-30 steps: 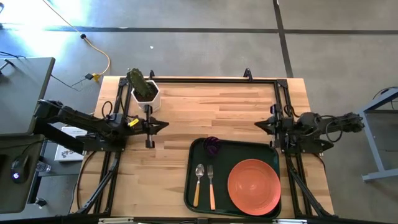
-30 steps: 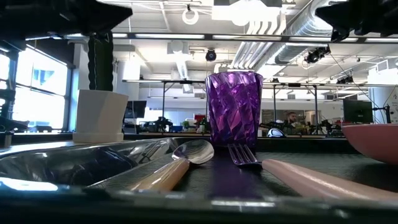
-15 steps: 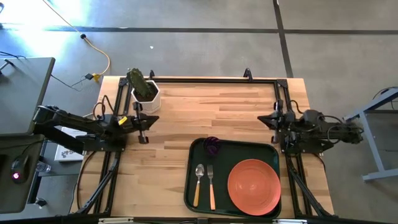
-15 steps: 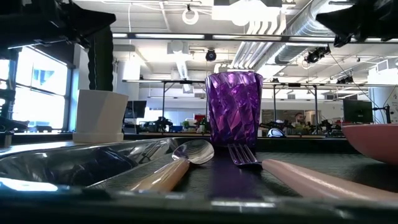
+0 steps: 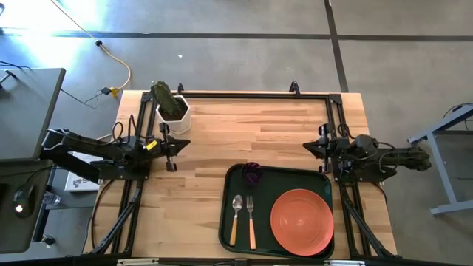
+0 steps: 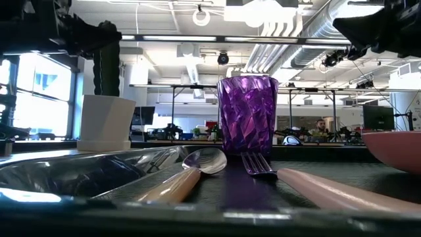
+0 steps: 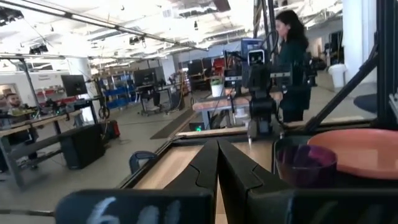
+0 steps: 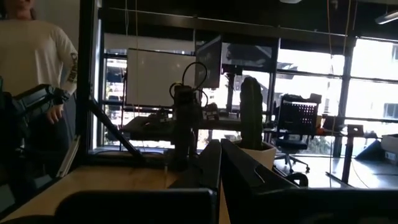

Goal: Pick and place plate/cup/fork/spoon on tray
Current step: Return to Home Position

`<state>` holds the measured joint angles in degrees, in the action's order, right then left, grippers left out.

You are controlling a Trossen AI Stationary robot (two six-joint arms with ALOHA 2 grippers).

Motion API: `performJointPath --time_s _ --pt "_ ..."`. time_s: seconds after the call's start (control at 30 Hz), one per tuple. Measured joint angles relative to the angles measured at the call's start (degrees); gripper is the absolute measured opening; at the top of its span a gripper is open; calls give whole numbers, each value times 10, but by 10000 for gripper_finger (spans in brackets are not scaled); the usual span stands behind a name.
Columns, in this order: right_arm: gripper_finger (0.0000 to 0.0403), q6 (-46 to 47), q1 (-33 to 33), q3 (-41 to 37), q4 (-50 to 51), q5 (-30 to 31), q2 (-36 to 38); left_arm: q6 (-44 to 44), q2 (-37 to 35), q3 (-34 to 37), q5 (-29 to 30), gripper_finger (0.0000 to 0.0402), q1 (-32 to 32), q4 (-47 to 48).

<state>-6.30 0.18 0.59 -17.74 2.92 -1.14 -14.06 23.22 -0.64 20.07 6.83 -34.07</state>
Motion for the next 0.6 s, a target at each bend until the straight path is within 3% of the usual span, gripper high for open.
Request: performJointPath --time_s 0.2,0.37,0.5,0.6 --pt "0 -18 -2 0 41 -21 1 -10 -5 0 8 0 0 38" --pt "0 -50 -2 0 85 -16 1 58 -7 0 67 0 -6 123" --pt "0 -67 -2 0 82 -16 1 63 -8 0 17 0 -8 71" --pt "0 -72 -2 0 69 -10 1 61 -12 0 -1 0 -8 85"
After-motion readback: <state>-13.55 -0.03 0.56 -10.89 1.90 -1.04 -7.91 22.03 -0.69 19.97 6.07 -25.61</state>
